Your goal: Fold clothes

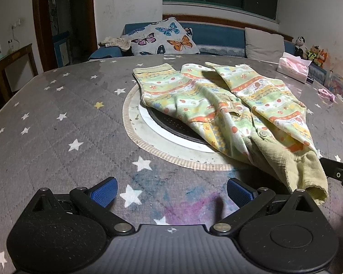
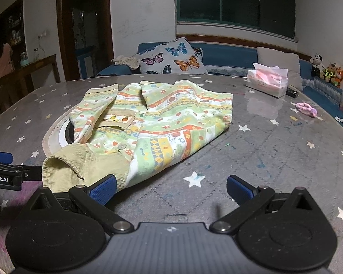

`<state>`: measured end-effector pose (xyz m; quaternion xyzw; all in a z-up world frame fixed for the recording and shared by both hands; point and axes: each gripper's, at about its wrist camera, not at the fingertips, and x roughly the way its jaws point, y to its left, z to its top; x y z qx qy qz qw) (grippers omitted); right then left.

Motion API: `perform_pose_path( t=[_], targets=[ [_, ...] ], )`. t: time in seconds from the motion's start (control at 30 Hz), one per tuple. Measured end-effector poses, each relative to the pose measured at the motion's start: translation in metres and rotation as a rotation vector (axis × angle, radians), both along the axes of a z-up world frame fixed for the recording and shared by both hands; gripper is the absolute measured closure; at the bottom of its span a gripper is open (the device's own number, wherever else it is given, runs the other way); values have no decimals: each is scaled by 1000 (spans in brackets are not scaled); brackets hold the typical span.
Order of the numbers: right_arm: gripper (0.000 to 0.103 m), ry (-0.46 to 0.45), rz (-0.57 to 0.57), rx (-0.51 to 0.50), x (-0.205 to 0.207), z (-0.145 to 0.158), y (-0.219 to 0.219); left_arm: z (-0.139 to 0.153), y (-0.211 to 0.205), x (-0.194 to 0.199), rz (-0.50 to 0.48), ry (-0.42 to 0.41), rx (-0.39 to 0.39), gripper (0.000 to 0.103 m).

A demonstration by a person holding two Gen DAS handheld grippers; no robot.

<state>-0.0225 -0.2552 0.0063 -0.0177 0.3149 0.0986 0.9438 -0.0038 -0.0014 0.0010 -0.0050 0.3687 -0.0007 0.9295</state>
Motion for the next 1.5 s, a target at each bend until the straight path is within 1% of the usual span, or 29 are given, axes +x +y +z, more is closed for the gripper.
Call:
perform_pose_path(
  t=[0.73,1.5],
  targets=[
    [0,15,8,-2,4,-5,1,0,-6,4,-5,12,14,0],
    [0,67,37,-18,16,-24,13,-8,-6,12,0,48,20,0]
  ],
)
